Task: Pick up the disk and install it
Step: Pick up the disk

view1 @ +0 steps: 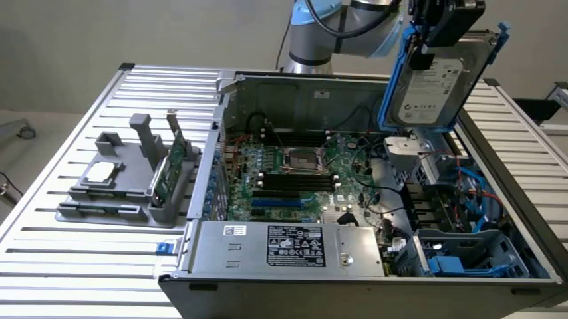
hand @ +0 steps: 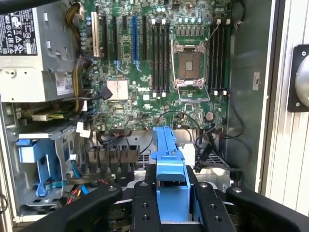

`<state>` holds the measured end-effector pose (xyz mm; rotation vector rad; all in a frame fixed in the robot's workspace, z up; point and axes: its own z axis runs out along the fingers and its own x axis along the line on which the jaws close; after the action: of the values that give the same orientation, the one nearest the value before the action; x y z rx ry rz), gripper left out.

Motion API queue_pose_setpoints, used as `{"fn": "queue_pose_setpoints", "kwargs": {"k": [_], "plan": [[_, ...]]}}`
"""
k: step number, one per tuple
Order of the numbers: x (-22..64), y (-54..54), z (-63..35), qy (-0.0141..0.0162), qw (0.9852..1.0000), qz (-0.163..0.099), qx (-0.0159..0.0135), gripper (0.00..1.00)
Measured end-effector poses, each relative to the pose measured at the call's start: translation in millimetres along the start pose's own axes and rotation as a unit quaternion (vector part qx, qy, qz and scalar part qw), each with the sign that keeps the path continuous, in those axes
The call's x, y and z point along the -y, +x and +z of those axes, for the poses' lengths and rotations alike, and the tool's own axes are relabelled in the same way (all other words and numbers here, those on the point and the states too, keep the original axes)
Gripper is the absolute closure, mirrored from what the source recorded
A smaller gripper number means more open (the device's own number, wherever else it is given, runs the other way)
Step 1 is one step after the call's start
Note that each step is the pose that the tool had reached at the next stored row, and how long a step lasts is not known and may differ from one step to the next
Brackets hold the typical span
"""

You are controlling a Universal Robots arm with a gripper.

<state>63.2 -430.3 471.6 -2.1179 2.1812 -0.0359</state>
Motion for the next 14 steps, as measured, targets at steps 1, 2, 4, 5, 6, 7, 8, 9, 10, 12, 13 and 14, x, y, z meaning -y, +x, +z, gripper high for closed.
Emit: {"fn": "queue_pose_setpoints", "kwargs": {"k": [1, 2, 4, 5, 6, 7, 8, 9, 10, 12, 13, 14], "plan": [[2.1, 2.9, -0.5, -0.0001, 1.0, 0.0, 0.0001, 0.67], [4.3, 5.7, -1.2, -0.0002, 1.0, 0.0, 0.0, 0.67], [8.6, 11.4, -2.5, -0.0005, 1.0, 0.0, 0.0, 0.67], [10.6, 14.3, -3.1, -0.0007, 1.0, 0.0, 0.0, 0.67], [12.1, 17.4, -3.6, -0.0009, 1.0, 0.0, 0.0, 0.67], [13.2, 20.8, -4.0, -0.0012, 1.0, 0.0, 0.0, 0.67], [14.0, 25.1, -4.4, -0.0014, 1.0, 0.0, 0.0, 0.67], [14.6, 29.1, -4.9, -0.0016, 1.0, 0.0, -0.0001, 0.67], [15.1, 33.2, -5.2, -0.0018, 1.0, 0.0, 0.0, 0.67], [16.0, 41.5, -5.9, -0.0025, 1.0, 0.0, -0.0001, 0.67], [16.4, 45.7, -6.1, -0.0029, 1.0, 0.0, 0.0, 0.67], [17.0, 49.9, -6.5, -0.0034, 1.0, 0.0, -0.0001, 0.67]]}}
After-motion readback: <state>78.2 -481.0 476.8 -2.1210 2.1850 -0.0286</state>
